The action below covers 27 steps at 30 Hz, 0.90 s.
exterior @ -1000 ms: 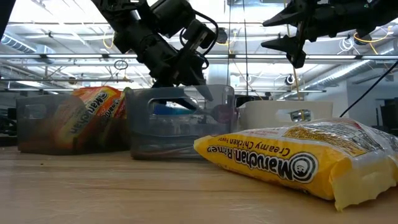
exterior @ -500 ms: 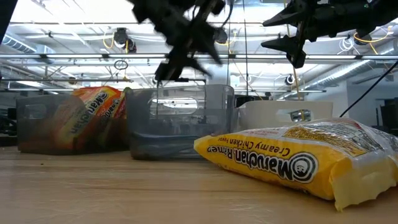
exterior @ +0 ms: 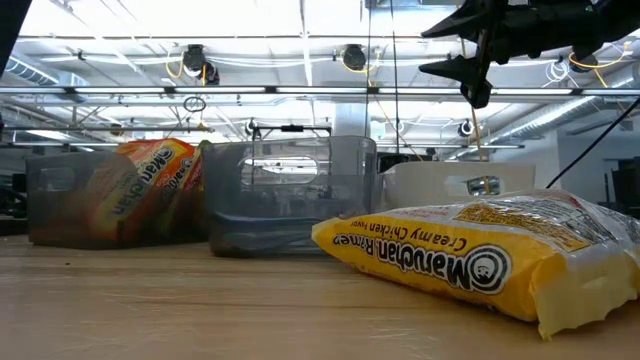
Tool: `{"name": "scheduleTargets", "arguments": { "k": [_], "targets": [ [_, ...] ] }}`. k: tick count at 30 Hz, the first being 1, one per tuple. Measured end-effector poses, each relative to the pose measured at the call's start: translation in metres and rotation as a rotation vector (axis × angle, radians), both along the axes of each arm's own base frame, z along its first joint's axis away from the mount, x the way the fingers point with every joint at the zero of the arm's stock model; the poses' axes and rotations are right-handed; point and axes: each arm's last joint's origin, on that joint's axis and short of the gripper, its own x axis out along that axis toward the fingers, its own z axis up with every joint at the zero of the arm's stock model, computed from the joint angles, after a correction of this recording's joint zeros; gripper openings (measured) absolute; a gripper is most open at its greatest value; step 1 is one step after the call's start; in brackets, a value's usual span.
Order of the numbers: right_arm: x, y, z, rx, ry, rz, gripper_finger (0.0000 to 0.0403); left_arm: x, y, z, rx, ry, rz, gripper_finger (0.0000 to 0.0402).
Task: Pick & Place Food Item
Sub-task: Put the green bottle into the white bin
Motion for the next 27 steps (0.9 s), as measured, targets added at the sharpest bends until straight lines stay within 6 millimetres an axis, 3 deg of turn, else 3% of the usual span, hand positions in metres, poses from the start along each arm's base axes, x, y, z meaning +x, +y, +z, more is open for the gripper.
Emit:
{"name": "scheduleTargets", "arguments": {
  "k": [7,17,23,27],
  "targets": [
    [0.000,0.000,0.004,0.053,-0.039,-0.008,0.0205,-0.014,0.009,0.056,0.078,-0.295,0.112,0.0129],
    [0.001,0.000,0.005,0.059,-0.056,-0.010,0.0205,-0.023,0.010,0.093,0.103,-0.707,0.148,0.0129],
    [0.005,-0.001,0.014,0.078,-0.159,-0.009,0.0205,-0.033,0.011,0.095,0.204,-0.644,0.018,0.0129],
    [0.003,-0.001,0.030,0.032,-0.326,-0.005,0.0205,-0.064,0.002,0.102,0.243,-0.498,0.008,0.0129]
  ]
}}
